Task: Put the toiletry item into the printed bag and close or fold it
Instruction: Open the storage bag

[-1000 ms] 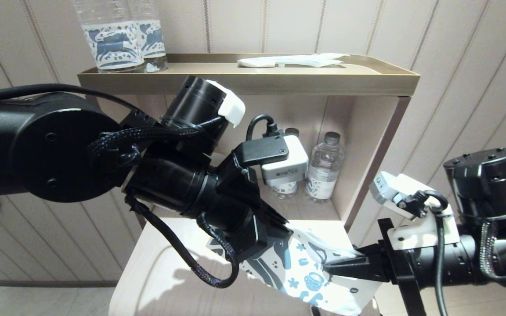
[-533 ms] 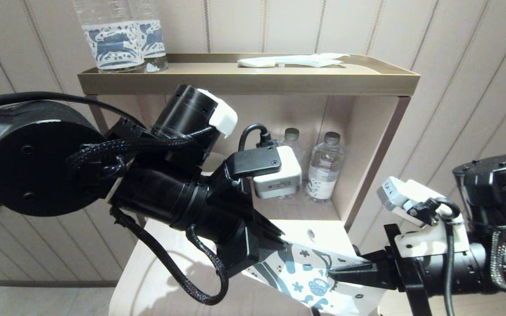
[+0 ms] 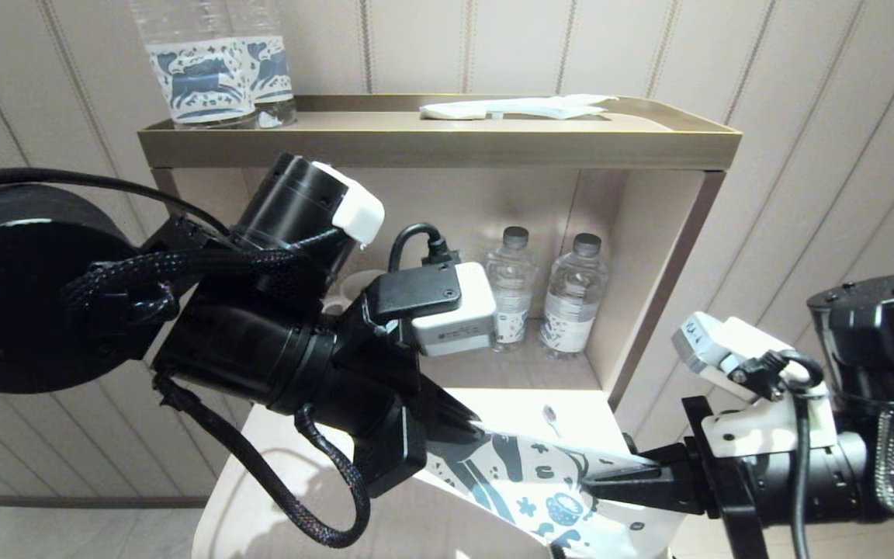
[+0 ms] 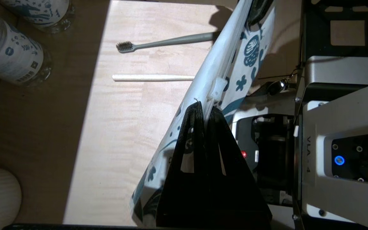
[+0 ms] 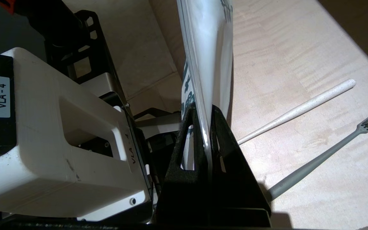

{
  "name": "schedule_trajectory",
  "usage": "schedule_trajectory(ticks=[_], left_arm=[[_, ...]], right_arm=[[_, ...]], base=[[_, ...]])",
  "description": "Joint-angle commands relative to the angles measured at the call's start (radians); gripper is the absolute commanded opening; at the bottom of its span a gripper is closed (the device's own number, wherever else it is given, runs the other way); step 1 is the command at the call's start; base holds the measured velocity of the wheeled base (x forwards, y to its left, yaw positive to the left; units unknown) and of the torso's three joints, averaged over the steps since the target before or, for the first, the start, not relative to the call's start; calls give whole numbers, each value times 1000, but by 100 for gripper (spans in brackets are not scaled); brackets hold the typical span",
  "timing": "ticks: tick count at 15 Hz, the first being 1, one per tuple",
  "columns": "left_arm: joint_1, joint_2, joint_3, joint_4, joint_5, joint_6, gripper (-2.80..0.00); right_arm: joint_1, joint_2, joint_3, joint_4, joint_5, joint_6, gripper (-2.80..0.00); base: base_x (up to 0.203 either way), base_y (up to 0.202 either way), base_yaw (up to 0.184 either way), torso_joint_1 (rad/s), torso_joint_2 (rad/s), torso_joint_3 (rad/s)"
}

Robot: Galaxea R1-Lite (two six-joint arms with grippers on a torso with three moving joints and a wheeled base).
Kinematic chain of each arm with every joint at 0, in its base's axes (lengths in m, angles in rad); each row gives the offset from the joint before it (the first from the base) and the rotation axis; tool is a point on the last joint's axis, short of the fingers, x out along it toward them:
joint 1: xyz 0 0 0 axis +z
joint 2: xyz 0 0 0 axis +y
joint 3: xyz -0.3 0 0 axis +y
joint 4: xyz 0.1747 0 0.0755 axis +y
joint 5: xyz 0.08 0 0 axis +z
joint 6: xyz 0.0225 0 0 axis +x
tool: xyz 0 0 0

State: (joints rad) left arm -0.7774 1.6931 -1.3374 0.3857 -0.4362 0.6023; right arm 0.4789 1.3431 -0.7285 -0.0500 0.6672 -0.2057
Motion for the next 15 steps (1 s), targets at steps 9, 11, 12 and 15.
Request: schedule_trajectory(ticks=[9, 11, 12, 15], left_arm=[[43, -18, 28, -64, -8, 10, -280], [37, -12, 42, -99, -8, 11, -115], [32, -8, 33, -103, -9, 4, 0], [15, 3, 4, -103, -9, -2, 0]], right_arm=[[4, -4, 4, -4, 5, 0, -280], [4, -4, 8, -4, 5, 0, -280], [4, -4, 6, -4, 5, 0, -280], [7, -4, 0, -4, 5, 0, -280]], base=[[0, 0, 0, 0, 0, 0], [0, 0, 0, 0, 0, 0], [0, 0, 0, 0, 0, 0], [0, 0, 0, 0, 0, 0]])
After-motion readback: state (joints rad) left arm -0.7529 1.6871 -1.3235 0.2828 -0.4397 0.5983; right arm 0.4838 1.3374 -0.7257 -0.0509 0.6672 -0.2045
